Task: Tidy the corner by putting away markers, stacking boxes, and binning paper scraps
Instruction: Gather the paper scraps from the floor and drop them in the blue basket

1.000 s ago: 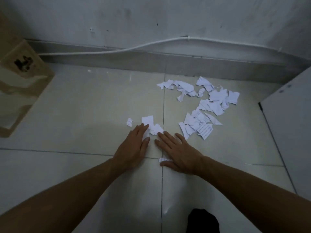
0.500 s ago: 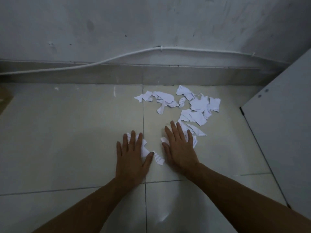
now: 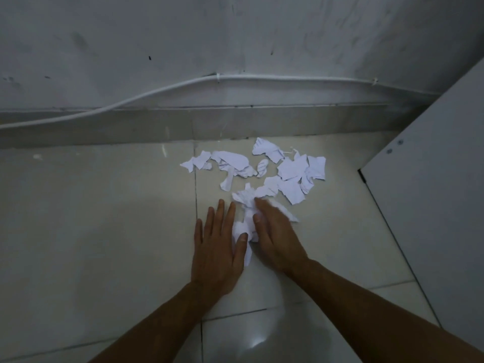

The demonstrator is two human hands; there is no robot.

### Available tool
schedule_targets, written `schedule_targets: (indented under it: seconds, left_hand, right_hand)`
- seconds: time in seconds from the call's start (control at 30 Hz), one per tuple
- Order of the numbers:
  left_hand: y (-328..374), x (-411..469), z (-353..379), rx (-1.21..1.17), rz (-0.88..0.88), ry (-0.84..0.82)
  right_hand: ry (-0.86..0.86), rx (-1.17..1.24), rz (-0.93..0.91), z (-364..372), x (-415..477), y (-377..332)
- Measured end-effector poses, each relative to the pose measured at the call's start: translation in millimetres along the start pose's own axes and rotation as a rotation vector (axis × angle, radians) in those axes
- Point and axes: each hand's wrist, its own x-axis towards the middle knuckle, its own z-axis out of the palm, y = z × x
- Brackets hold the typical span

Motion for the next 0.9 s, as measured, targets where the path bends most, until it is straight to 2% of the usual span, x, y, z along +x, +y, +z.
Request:
schedule_targets:
  seconds: [0.07, 0.17, 0.23, 0.3, 0.37, 0.4, 0.43, 0.5, 0.63, 0.7, 0.8, 0.9]
  left_hand:
    - [3, 5, 1, 0.004, 0.015, -0.005]
    - [4, 7, 4, 0.129, 0.026, -0.035]
    - [3, 8, 5, 0.180, 0.025, -0.048]
    - [4, 10, 5, 0.201, 0.027, -0.063]
    - [4, 10, 5, 0.209, 0.023, -0.072]
    - [4, 10, 4, 0.212, 0.022, -0.071]
    - [4, 9, 4, 0.212, 0.021, -0.065]
    - [4, 9, 4, 0.200, 0.022, -0.056]
    - [0, 8, 8, 0.198, 0.031, -0.053]
    - [-1, 9, 9, 0.192, 0.040, -0.046]
    - [0, 8, 8, 0.208, 0.031, -0.037]
    - [0, 7, 8, 0.185, 0.023, -0.029]
  right_hand:
    - [0.000, 0.062, -0.053, -7, -3, -2]
    - [0.257, 0.036, -0.061, -27, 20, 4]
    - [0.333, -0.070, 0.027, -44, 52, 17]
    - [0.268, -0.224, 0.182, -60, 79, 33]
    - [0.076, -0.364, 0.300, -63, 89, 46]
    - [-0.011, -0.434, 0.289, -59, 86, 48]
    - [-0.055, -0.488, 0.241, -52, 79, 48]
    - [-0.034, -0.505, 0.119, -35, 56, 42]
    - [-0.083, -0.387, -0.093, -15, 11, 22]
    - [-0.090, -0.290, -0.133, -22, 5, 18]
    - [0.104, -0.240, -0.098, -45, 22, 25]
    - [0.265, -0.262, 0.089, -74, 57, 35]
